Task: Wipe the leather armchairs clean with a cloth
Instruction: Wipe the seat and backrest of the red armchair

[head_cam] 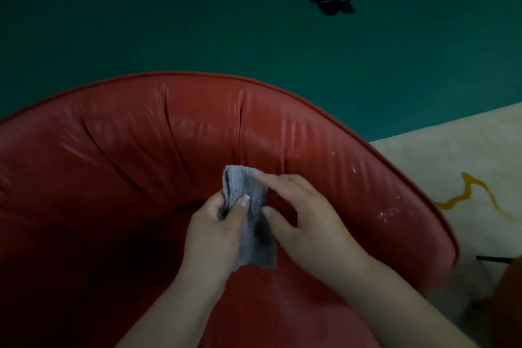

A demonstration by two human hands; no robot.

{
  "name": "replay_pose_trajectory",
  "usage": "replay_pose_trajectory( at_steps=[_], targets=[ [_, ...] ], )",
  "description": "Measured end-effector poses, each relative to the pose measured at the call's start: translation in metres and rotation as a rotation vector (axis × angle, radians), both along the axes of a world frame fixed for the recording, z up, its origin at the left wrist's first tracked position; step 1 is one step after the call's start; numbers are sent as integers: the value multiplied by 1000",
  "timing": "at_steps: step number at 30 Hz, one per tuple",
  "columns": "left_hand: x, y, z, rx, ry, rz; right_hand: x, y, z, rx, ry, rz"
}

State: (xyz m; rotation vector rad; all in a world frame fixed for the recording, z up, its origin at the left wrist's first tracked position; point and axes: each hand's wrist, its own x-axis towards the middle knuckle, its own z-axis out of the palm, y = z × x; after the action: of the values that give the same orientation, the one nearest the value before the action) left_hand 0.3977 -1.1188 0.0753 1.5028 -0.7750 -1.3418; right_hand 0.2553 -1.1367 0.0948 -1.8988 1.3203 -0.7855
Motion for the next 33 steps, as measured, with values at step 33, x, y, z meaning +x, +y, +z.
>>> replay_pose_trajectory(
  at_steps=[33],
  targets=[
    [-131, -71, -20, -429, -907, 414, -113, -149, -11, -176, 96, 273]
  ],
)
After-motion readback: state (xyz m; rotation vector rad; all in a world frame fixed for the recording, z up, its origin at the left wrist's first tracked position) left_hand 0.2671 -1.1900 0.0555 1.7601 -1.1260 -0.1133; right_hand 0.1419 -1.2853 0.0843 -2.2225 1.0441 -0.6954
